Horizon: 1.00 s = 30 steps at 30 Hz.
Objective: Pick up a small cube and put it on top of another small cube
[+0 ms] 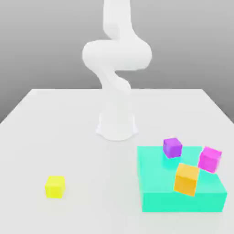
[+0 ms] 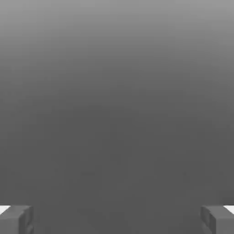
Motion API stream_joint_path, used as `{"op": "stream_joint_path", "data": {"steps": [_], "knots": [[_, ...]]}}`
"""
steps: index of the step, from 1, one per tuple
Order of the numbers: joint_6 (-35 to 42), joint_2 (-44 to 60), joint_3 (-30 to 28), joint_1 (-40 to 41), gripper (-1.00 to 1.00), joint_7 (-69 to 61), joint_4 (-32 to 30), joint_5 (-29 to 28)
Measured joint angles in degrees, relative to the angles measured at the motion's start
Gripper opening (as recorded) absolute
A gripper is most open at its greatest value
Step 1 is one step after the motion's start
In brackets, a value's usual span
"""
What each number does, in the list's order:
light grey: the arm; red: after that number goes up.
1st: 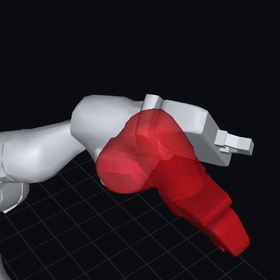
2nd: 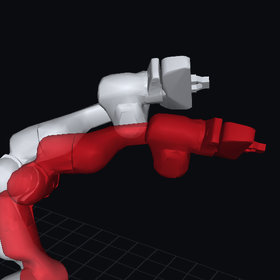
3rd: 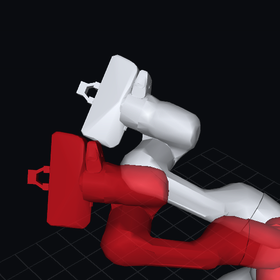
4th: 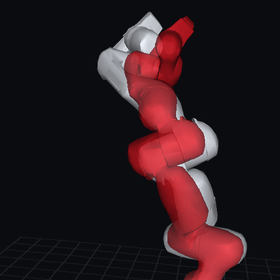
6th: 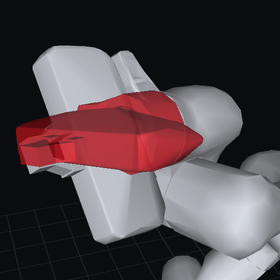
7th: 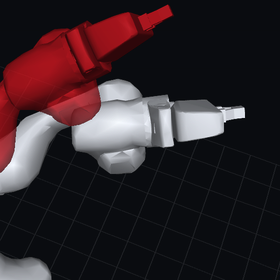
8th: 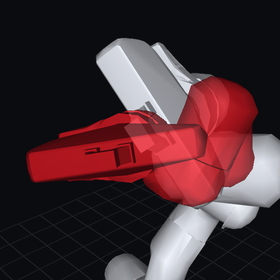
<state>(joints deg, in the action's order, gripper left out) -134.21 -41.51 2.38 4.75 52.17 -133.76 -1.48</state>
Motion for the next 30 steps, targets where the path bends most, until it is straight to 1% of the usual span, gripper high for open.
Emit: {"op": "stream_joint_path", "data": {"steps": [5,10,15,19,23,25,28,30], "knots": [[-4.90,9.00,3.78,8.68,0.00,13.57,-4.03,-3.83],[-9.56,17.84,6.16,16.13,0.00,26.72,-7.90,-7.59],[-14.24,26.61,6.89,22.20,0.00,39.47,-11.76,-10.80],[-18.11,33.40,6.28,25.79,0.00,48.70,-14.89,-12.02],[-22.28,39.79,4.93,28.77,0.00,56.01,-18.14,-10.56],[-24.44,42.77,4.60,30.07,0.00,58.51,-19.81,-8.20],[-27.67,46.90,5.06,31.12,0.00,60.26,-21.97,-2.76],[-29.83,49.50,5.09,31.24,0.00,60.76,-21.94,-1.87]]}}
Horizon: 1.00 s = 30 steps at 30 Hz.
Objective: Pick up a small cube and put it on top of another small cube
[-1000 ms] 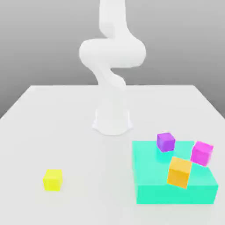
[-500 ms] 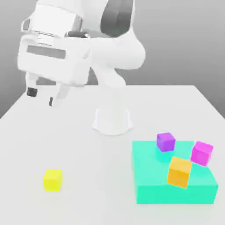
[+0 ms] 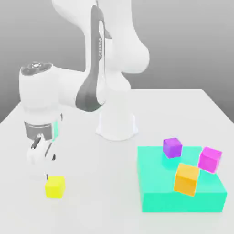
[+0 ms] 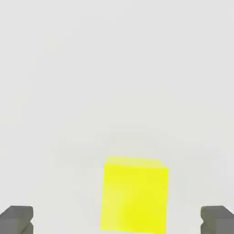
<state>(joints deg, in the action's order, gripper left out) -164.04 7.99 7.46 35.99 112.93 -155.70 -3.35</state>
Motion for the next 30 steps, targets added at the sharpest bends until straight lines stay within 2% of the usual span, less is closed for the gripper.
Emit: {"op": "stream_joint_path", "data": {"steps": [7,8,15,24,26,30], "knots": [[-7.69,9.63,-3.67,-2.94,0.00,2.53,1.71,-2.79],[-8.69,10.93,-4.47,-3.63,-1.00,2.81,1.93,-3.21],[-9.03,11.20,-4.59,-3.73,-1.00,2.92,1.98,-3.35],[0.05,-0.20,-0.90,-0.99,-1.00,-0.21,-0.26,0.82],[2.96,-2.87,0.22,-2.55,-1.00,2.20,0.14,0.58],[10.10,-8.12,4.55,-11.63,-1.00,11.39,2.92,0.95]]}}
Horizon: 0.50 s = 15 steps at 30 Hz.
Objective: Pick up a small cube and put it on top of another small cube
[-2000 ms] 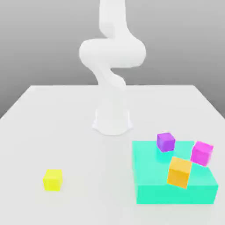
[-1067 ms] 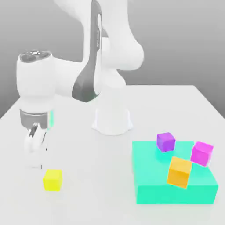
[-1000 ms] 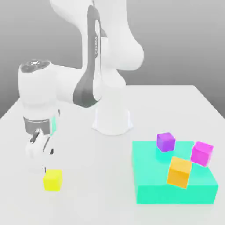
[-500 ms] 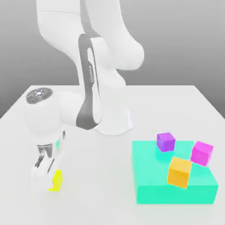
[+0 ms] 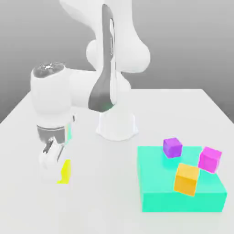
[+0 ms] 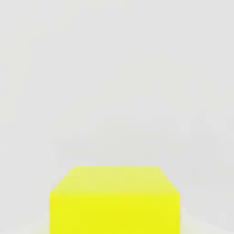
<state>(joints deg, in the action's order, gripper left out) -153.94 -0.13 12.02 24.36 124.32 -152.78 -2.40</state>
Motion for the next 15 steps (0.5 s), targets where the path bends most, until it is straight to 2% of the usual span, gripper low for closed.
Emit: {"op": "stream_joint_path", "data": {"steps": [10,15], "knots": [[14.78,-8.33,13.93,-17.55,-1.00,20.42,6.51,7.28],[13.80,-6.07,16.94,-19.25,-1.00,25.42,6.97,5.72]]}}
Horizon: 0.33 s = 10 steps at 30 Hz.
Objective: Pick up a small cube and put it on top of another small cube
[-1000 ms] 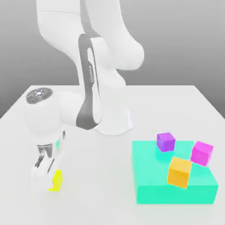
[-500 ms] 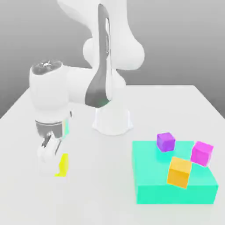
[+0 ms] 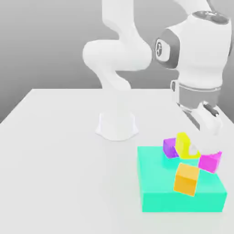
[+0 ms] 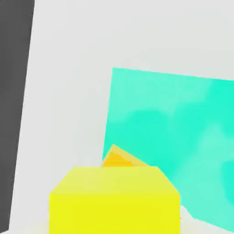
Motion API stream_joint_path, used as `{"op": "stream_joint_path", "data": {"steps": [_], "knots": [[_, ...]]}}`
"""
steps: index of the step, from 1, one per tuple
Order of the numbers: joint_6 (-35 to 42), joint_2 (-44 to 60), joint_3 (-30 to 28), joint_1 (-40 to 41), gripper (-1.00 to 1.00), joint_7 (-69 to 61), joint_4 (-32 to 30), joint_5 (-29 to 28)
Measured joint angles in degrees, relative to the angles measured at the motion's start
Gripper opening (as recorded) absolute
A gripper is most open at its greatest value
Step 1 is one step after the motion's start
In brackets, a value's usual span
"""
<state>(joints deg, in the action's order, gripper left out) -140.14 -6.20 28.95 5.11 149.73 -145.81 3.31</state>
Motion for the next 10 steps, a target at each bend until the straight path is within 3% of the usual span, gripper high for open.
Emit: {"op": "stream_joint_path", "data": {"steps": [6,7,10], "knots": [[-6.39,5.67,0.69,0.69,-1.00,3.00,-1.24,-3.90],[-7.68,6.74,0.59,0.60,1.00,3.40,-1.52,-4.40],[-7.68,6.74,0.59,0.84,1.00,3.40,-1.52,-4.40]]}}
